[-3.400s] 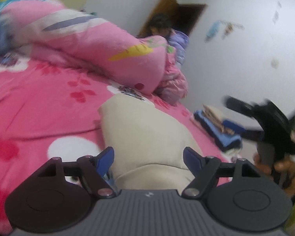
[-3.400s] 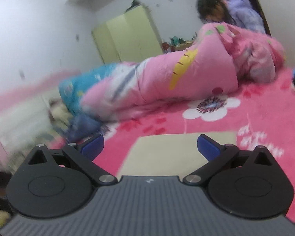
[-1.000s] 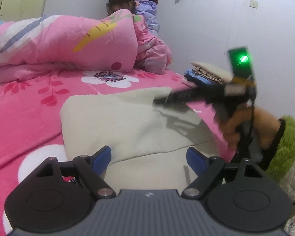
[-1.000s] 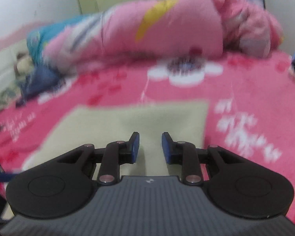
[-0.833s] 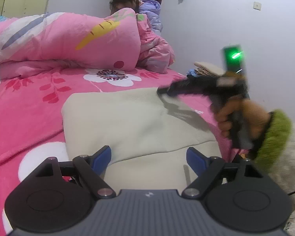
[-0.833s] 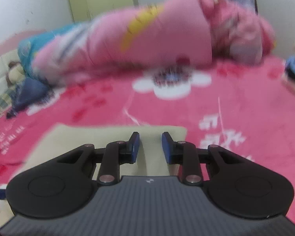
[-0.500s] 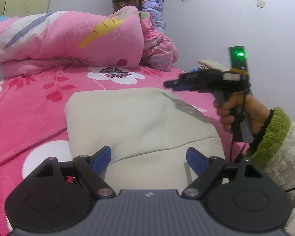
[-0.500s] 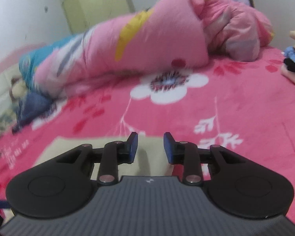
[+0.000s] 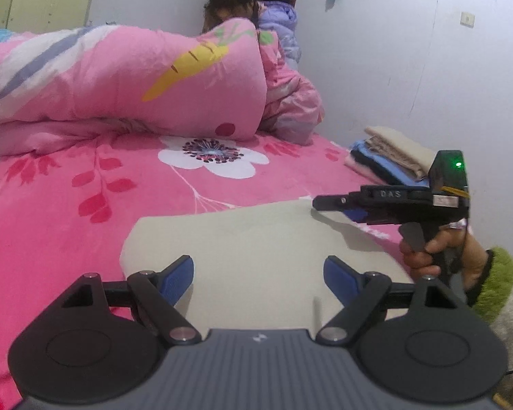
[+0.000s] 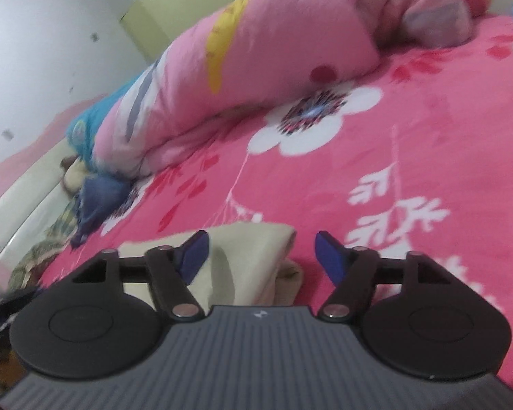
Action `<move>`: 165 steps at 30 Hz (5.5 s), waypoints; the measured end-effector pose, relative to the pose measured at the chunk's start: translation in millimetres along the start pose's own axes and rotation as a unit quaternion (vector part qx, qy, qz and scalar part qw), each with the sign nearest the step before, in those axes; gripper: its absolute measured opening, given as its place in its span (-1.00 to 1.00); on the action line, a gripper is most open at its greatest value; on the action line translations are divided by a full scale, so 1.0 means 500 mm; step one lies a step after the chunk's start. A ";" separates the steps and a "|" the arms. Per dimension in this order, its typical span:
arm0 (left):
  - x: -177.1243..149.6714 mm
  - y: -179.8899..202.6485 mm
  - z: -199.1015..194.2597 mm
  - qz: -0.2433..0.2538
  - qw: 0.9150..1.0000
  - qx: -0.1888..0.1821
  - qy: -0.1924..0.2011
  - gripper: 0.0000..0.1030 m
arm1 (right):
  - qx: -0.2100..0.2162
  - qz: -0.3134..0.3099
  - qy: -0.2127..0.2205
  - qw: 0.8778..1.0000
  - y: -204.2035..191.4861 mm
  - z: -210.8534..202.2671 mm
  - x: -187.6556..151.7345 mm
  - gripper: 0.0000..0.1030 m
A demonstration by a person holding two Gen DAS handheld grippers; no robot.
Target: Fold clothes
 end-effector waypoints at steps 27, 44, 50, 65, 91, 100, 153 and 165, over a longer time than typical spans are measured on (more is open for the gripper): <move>-0.012 -0.030 0.054 0.016 0.998 0.058 0.006 0.65 | -0.041 -0.019 0.095 0.994 0.013 -0.107 0.037 0.10; -0.015 -0.001 -0.074 -0.026 0.997 0.035 0.059 0.64 | -0.059 -0.278 0.058 0.957 -0.199 -0.267 -0.165 -0.53; -0.101 0.063 -0.099 0.009 1.000 -0.011 0.023 0.62 | -0.077 -0.336 -0.003 0.939 -0.202 -0.220 -0.260 -0.59; -0.063 0.049 -0.113 0.009 0.998 -0.006 0.066 0.63 | -0.093 -0.259 0.054 0.960 -0.234 -0.263 -0.132 -0.60; -0.008 -0.167 0.078 -0.045 0.998 0.038 0.008 0.73 | -0.085 -0.156 0.015 0.984 -0.090 -0.025 -0.084 -0.60; 0.043 -0.177 0.046 -0.085 0.995 0.005 0.047 0.69 | -0.080 -0.140 0.043 0.986 -0.112 -0.020 -0.009 -0.55; -0.159 0.066 -0.187 -0.140 0.974 0.172 -0.052 0.98 | -0.161 -0.082 -0.030 0.983 -0.310 -0.310 -0.305 0.97; -0.173 0.077 -0.203 -0.141 0.965 0.211 -0.061 0.99 | -0.201 -0.075 -0.053 0.975 -0.325 -0.320 -0.327 0.97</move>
Point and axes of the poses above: each gripper's, at about its wrist camera, not at the fingertips, and z roughly the way its jaws point, y to its right, x to its top, the point moved 3 cm from there along z, roughly the way its jaws point, and after that the axes turned 12 degrees about -x, right-handed, at the moved point
